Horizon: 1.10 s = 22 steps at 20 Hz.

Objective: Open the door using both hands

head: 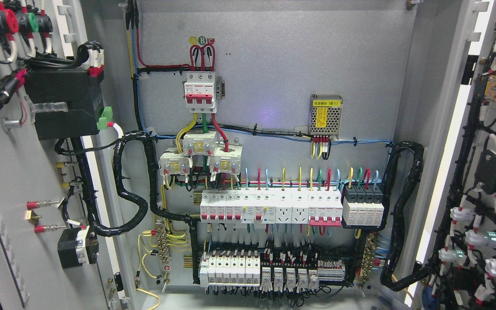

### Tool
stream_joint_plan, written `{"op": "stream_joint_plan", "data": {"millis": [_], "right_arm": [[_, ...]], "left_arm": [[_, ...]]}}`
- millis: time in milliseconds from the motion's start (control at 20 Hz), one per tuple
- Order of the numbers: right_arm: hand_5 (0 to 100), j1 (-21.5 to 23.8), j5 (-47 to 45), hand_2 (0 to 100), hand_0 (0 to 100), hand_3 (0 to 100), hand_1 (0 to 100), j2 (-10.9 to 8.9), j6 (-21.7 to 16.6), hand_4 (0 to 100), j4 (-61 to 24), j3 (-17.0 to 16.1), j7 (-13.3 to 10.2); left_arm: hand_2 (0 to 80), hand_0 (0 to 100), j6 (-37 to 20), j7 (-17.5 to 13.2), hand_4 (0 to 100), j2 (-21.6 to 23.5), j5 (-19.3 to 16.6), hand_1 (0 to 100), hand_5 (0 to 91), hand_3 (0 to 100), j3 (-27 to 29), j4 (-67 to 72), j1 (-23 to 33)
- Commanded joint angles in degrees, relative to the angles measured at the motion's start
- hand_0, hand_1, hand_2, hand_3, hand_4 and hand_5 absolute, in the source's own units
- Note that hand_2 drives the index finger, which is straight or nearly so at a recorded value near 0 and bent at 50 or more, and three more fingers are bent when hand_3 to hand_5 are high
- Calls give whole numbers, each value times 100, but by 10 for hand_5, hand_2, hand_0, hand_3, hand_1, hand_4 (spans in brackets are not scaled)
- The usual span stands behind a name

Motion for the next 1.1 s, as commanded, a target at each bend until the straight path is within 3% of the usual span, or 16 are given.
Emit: {"op": "stream_joint_plan", "data": {"millis": [0,200,1052], "right_arm": [[0,6,-124,0,48,0,0,-37,-61,0,-10,-261,-6],[0,14,-124,0,49,0,0,-55,-88,0,-10,-270,-6],[0,190,-247,0,49,0,0,-152,-88,0,7,-279,11]], "left_arm": [[0,120,-47,3,0,-204,-4,389,0,0,395,-8,-7],[0,120,-47,3,0,-397,-4,389,0,0,544,0,-24],[0,120,-319,3,0,-406,14,389,0,0,764,18,37]]}}
